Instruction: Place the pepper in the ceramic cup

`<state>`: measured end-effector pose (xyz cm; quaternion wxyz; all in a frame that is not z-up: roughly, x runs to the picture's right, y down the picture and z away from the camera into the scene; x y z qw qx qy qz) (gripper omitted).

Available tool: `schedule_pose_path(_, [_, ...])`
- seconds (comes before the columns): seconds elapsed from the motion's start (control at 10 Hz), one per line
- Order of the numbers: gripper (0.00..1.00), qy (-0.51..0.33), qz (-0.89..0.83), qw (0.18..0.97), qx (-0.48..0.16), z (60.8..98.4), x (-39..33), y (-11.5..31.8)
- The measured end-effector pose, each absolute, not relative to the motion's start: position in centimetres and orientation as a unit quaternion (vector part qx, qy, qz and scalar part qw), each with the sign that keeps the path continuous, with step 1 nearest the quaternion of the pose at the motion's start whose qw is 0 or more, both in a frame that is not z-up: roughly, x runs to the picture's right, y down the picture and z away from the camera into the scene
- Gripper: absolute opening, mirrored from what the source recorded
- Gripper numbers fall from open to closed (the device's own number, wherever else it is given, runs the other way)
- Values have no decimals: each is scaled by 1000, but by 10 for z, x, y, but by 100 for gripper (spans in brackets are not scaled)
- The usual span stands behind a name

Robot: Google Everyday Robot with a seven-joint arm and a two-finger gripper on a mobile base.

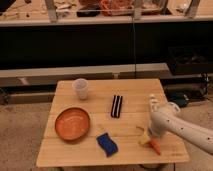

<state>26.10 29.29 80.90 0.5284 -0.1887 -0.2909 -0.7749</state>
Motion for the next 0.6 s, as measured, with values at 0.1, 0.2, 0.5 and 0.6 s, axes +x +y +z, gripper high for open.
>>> schedule_pose_path(0.1, [80, -291, -775, 528, -189, 809, 261, 293])
schedule_pose_path(0.2, [80, -290, -776, 528, -188, 805, 261, 292])
schedule_pose_path(0.5, [80, -271, -785, 534, -157, 767, 262, 268])
schedule_pose_path(0.6, [80, -265, -789, 534, -146, 749, 260, 253])
